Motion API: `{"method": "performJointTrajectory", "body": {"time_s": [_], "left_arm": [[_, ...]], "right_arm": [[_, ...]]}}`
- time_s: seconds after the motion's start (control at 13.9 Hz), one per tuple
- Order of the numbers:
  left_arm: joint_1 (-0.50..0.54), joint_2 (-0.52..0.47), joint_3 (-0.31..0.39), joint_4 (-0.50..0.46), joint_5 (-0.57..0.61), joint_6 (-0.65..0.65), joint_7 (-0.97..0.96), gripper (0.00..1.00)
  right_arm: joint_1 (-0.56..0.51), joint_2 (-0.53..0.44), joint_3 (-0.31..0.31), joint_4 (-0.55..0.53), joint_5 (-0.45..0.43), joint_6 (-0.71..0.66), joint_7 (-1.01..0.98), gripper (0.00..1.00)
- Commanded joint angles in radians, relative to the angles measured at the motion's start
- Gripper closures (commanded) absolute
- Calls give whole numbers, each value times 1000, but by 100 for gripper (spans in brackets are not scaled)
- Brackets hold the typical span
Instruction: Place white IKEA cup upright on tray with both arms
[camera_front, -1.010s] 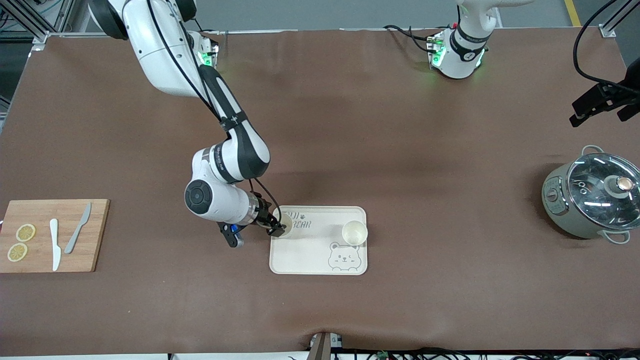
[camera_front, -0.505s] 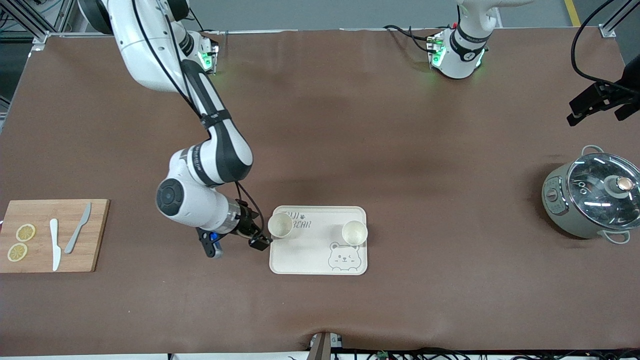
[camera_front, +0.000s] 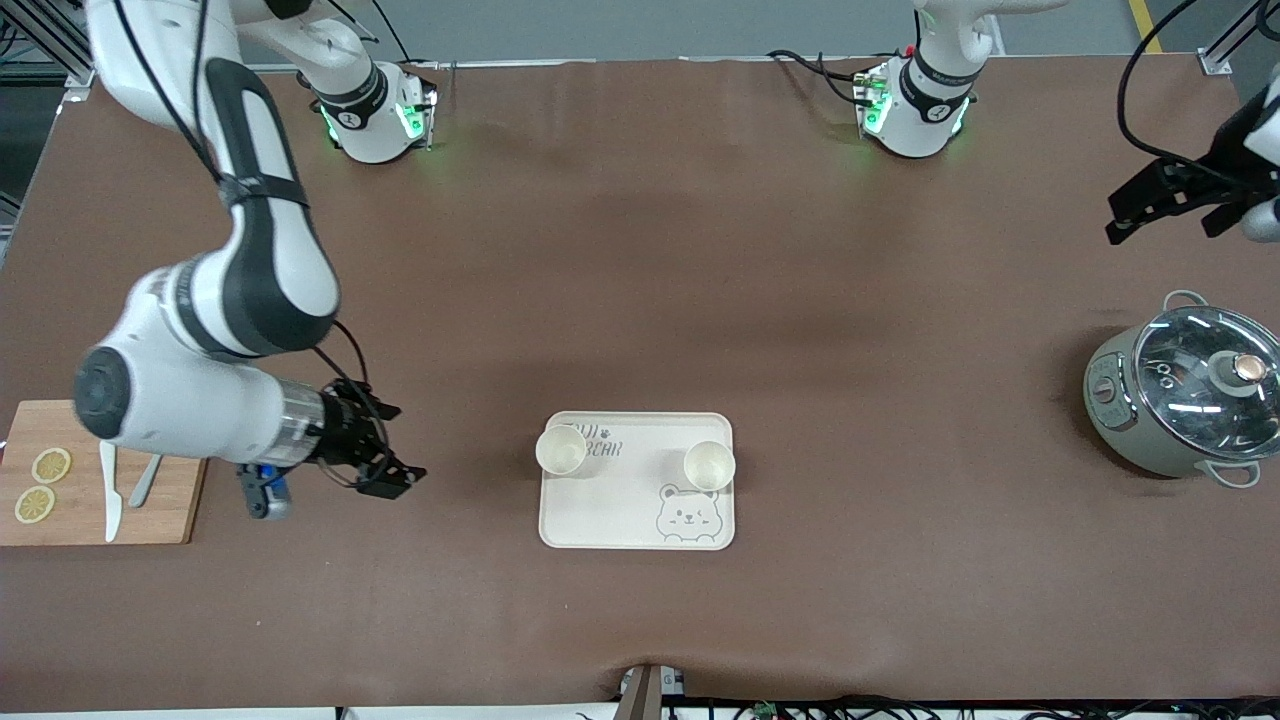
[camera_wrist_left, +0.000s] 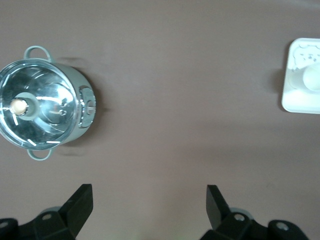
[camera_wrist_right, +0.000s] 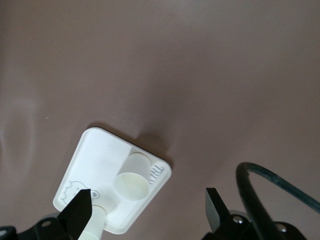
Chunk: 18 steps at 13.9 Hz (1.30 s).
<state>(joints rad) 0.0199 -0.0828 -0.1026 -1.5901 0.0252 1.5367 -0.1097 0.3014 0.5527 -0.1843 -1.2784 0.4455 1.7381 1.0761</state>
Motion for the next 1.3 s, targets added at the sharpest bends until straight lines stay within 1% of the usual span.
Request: {"method": "performJointTrajectory", "body": {"time_s": [0.0, 0.14, 0.29, 0.43, 0.58, 0.65, 0.79, 0.94, 1.08, 1.15, 1.23], "left_arm": [[8, -11, -12, 12, 4, -21, 16, 0], [9, -12, -9, 12, 1, -18, 16, 0], [11, -12, -8, 10, -19, -18, 16, 0], [21, -15, -6, 9, -33, -18, 16, 0], [26, -22, -6, 7, -33, -18, 24, 0], [26, -22, -6, 7, -33, -18, 24, 0], [25, -22, -8, 7, -33, -18, 25, 0], [25, -22, -9, 6, -33, -23, 24, 0], [26, -23, -9, 9, -33, -23, 24, 0], [26, -23, -8, 9, -33, -23, 24, 0], [25, -23, -9, 9, -31, -23, 24, 0]], "right_arm": [[-70, -124, 19, -118, -24, -54, -99, 0], [-102, -224, 17, -227, -48, -51, -174, 0], [-136, -296, 17, -294, -79, -60, -250, 0], [-171, -355, 17, -344, -135, -61, -342, 0], [-208, -390, 17, -349, -181, -81, -491, 0], [-223, -402, 17, -348, -217, -94, -531, 0], [-257, -425, 17, -348, -246, -115, -615, 0], [-265, -457, 19, -346, -345, -117, -814, 0], [-259, -491, 22, -341, -433, -117, -954, 0], [-258, -510, 23, -343, -456, -121, -1000, 0], [-263, -523, 23, -346, -459, -124, -1062, 0]]}}
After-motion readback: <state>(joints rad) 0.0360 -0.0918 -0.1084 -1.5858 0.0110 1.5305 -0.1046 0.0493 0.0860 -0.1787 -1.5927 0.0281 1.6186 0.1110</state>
